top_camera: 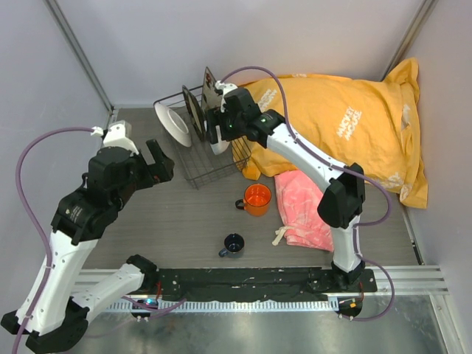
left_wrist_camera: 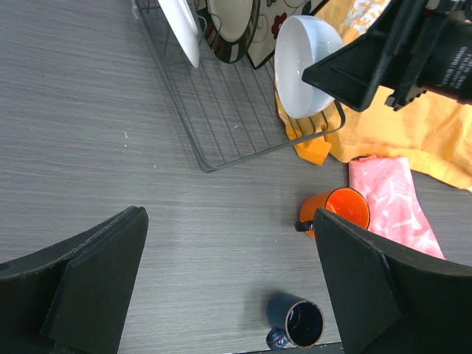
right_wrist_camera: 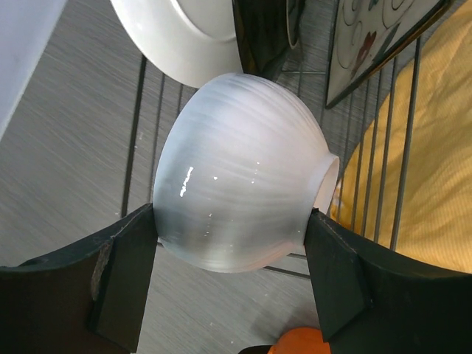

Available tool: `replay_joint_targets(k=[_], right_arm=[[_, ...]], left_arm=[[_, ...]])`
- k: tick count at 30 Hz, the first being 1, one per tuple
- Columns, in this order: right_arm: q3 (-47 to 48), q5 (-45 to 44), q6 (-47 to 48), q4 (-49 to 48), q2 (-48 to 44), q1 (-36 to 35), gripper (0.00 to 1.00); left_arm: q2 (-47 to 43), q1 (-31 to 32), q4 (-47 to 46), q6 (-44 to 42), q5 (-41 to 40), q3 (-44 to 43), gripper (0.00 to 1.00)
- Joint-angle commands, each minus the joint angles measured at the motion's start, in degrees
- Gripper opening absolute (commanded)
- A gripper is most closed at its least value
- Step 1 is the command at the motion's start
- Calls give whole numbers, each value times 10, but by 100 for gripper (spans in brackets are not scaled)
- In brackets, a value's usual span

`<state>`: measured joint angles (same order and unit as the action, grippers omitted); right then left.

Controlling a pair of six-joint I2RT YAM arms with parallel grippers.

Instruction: Load the mixed dishes into the dish rack

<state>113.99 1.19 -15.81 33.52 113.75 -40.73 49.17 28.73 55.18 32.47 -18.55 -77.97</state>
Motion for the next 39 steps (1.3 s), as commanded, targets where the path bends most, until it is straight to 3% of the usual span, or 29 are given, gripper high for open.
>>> replay_joint_targets(k=[1, 6, 39], right_arm=[[64, -84, 37, 11, 14, -10, 1], [77, -147, 62, 29, 45, -29, 1], [96, -340, 194, 41, 139, -104, 1]], left_arm=[[-11, -3, -5, -9, -13, 3, 100], [-13, -2, -5, -14, -17, 3, 100], [-33, -2, -20, -7, -4, 47, 100]])
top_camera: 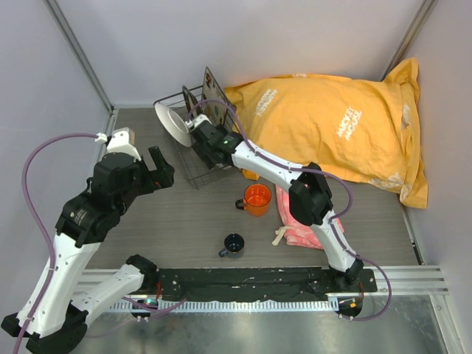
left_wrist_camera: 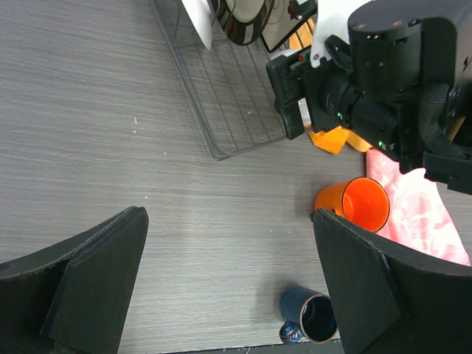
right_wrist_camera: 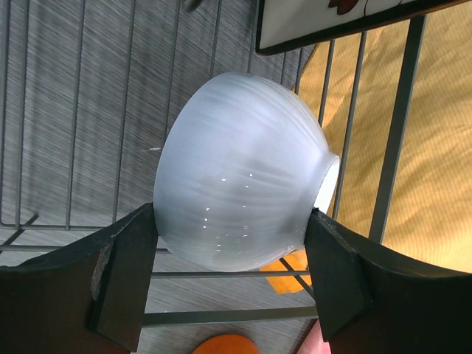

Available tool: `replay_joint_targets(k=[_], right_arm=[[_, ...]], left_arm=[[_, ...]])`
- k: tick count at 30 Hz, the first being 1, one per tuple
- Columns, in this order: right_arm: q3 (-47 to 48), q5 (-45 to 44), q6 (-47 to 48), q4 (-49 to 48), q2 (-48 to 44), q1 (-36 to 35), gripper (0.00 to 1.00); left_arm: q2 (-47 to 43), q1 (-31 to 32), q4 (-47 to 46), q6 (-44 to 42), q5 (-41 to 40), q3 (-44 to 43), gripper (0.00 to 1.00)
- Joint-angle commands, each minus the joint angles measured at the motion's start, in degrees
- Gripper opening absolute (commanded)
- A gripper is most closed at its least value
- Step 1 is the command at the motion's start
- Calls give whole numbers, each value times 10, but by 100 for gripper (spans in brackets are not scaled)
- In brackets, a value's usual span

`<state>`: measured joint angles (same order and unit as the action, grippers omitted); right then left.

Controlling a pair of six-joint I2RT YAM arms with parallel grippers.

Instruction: Load the mixed dishes into the dish rack

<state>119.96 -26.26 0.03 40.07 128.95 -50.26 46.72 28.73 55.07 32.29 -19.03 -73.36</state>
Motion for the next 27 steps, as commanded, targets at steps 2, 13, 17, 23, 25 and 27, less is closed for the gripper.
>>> replay_joint_targets(k=[2, 13, 17, 23, 25, 27], right_arm=[[36, -78, 45, -25, -10, -12, 1], [36, -108, 83, -17, 6, -24, 1], [33, -108, 92, -12, 13, -26, 1], [33, -108, 100, -5, 27, -28, 1], [33, -111, 102, -4, 32, -27, 1], [33, -111, 104, -3, 34, -28, 1]], left_arm=[[-9, -3, -19, -7, 1, 1, 100], [-14, -2, -26, -1, 11, 6, 100], [-13, -2, -26, 0, 13, 7, 100], [-14, -2, -26, 0, 11, 11, 100], [-15, -3, -27, 0, 12, 15, 100], [-15, -3, -25, 0, 11, 16, 100]])
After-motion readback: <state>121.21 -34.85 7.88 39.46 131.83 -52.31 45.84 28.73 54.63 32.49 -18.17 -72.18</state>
